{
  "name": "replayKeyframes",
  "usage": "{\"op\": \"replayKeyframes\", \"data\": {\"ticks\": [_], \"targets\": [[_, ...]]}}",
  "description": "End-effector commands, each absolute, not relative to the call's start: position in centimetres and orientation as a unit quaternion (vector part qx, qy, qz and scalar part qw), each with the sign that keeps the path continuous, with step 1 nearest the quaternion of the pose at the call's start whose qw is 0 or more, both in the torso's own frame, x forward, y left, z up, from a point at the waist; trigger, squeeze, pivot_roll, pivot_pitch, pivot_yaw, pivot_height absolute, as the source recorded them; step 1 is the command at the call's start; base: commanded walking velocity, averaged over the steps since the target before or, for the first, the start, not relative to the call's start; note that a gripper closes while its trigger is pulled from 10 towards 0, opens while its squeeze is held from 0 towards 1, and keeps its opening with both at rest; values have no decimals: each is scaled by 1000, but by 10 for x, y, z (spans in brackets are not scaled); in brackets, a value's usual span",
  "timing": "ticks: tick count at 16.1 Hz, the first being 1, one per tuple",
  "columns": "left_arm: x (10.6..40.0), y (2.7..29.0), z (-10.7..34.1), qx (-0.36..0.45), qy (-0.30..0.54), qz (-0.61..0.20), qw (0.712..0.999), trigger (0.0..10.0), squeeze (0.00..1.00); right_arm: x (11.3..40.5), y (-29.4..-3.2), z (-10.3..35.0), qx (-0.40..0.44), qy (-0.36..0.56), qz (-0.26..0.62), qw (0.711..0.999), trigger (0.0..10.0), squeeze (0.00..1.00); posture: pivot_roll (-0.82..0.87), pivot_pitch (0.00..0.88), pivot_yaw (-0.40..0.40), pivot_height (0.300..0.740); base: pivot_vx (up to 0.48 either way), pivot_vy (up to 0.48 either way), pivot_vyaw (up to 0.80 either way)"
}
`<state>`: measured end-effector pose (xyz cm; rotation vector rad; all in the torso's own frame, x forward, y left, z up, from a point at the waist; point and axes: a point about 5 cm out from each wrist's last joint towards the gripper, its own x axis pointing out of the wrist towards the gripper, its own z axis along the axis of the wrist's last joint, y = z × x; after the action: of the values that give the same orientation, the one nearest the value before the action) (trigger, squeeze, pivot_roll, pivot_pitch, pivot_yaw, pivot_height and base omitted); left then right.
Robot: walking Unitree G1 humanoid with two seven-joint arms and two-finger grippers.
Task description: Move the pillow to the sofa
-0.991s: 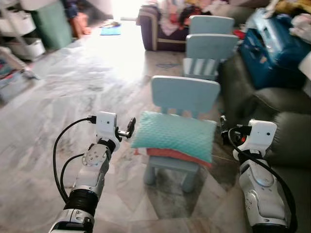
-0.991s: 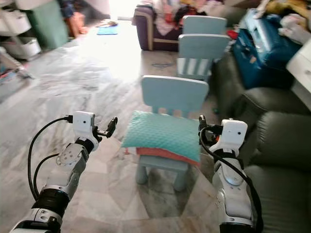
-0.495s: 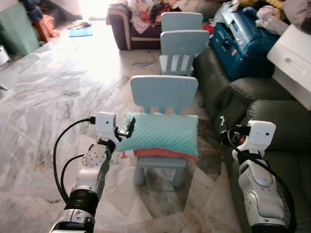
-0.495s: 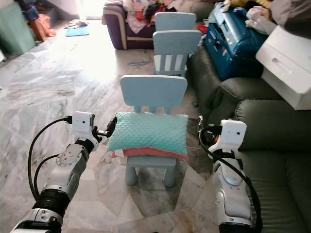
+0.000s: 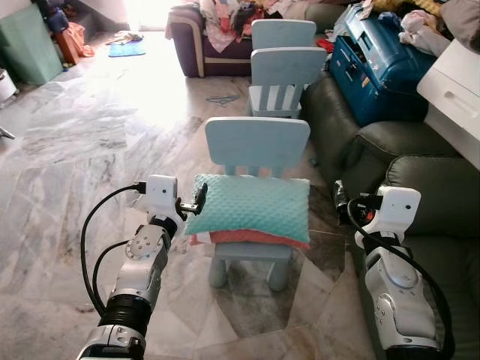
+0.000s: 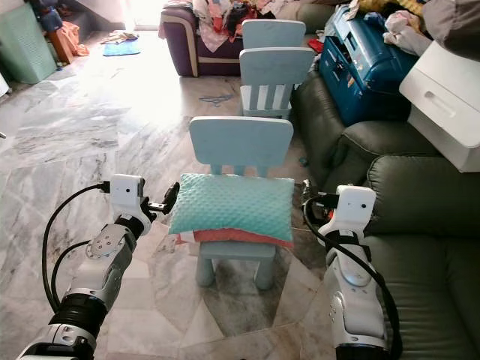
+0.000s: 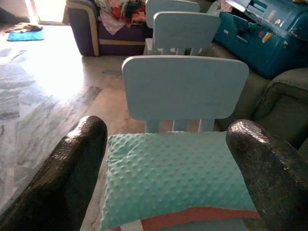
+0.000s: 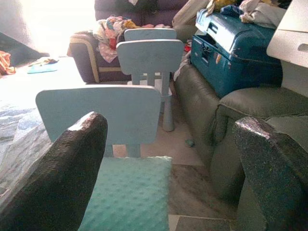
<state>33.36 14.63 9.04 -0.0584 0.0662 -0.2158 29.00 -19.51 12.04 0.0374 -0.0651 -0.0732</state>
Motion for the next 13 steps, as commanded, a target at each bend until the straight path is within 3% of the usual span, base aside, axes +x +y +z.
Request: {"op": "replayKeyframes", "data": {"ticks": [1, 5, 13], "targets": [[333, 149, 92, -22, 33, -105, 994, 10000, 0, 292, -193, 120, 22, -29, -33, 999, 10000, 0, -160, 54, 12, 740, 0, 0, -800], [333, 151, 92, -24, 30, -92, 995, 10000, 0, 293, -193, 120, 22, -29, -30, 999, 10000, 0, -155, 53, 7, 740, 0, 0, -800], [332, 150, 92, -16, 29, -97, 995, 10000, 0, 293, -189, 121, 21, -34, -23, 999, 10000, 0, -153, 52, 5, 740, 0, 0, 0]]}}
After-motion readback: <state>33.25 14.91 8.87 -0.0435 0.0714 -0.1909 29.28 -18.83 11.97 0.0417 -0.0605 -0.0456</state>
